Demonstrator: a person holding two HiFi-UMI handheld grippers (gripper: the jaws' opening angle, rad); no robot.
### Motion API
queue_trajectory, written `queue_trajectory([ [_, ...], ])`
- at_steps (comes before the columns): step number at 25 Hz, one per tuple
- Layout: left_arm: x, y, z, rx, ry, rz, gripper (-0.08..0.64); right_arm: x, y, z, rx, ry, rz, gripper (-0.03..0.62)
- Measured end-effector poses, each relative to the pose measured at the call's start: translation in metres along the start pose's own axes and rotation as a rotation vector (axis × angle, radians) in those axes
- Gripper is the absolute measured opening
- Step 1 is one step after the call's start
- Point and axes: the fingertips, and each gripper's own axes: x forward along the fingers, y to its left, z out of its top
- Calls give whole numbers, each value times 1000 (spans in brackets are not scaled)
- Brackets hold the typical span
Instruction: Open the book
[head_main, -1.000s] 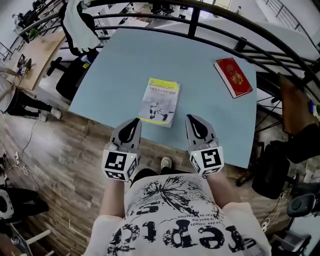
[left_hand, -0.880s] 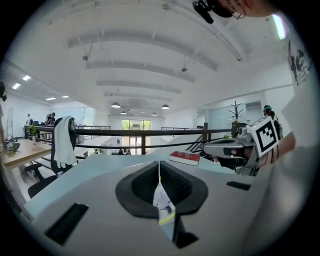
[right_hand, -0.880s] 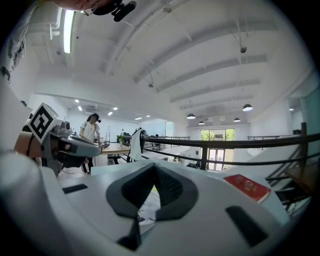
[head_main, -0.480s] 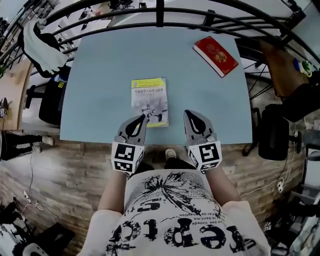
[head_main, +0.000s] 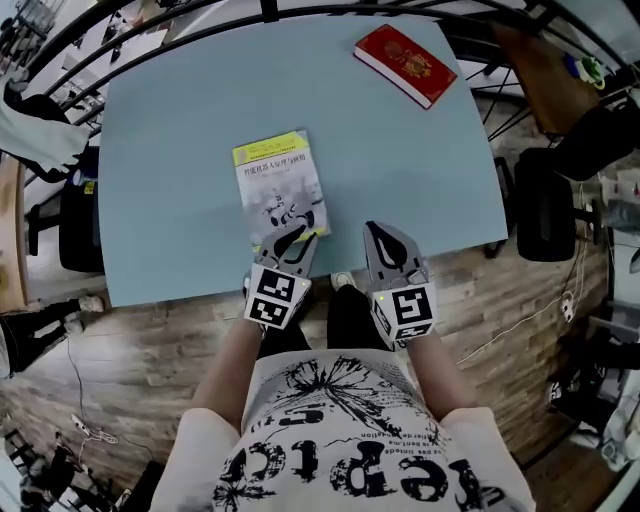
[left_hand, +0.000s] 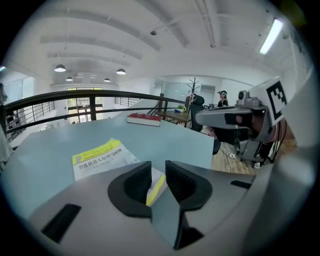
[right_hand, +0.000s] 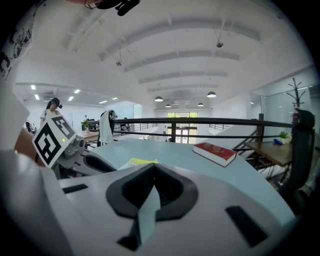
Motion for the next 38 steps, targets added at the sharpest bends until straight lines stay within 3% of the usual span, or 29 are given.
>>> queue_trajectory([
  [7, 43, -12, -36, 46, 104, -45, 186, 2, -8, -16, 71, 15, -66, 11],
  [14, 69, -4, -48, 75, 162, 28, 196, 3, -13, -24, 79, 24, -62, 11],
  [16, 72, -2, -49, 77, 172, 44, 185, 2, -17, -24, 79, 26, -62, 11],
  [19, 71, -3, -50, 60, 173, 54, 61, 0, -22, -22, 74, 22, -59, 11],
  [28, 43, 7, -27, 2, 101, 71, 21, -3, -24, -1, 44, -14, -43, 11],
  [38, -40, 54, 9, -76, -74, 195, 21, 5, 17, 36, -19, -74, 39, 11],
])
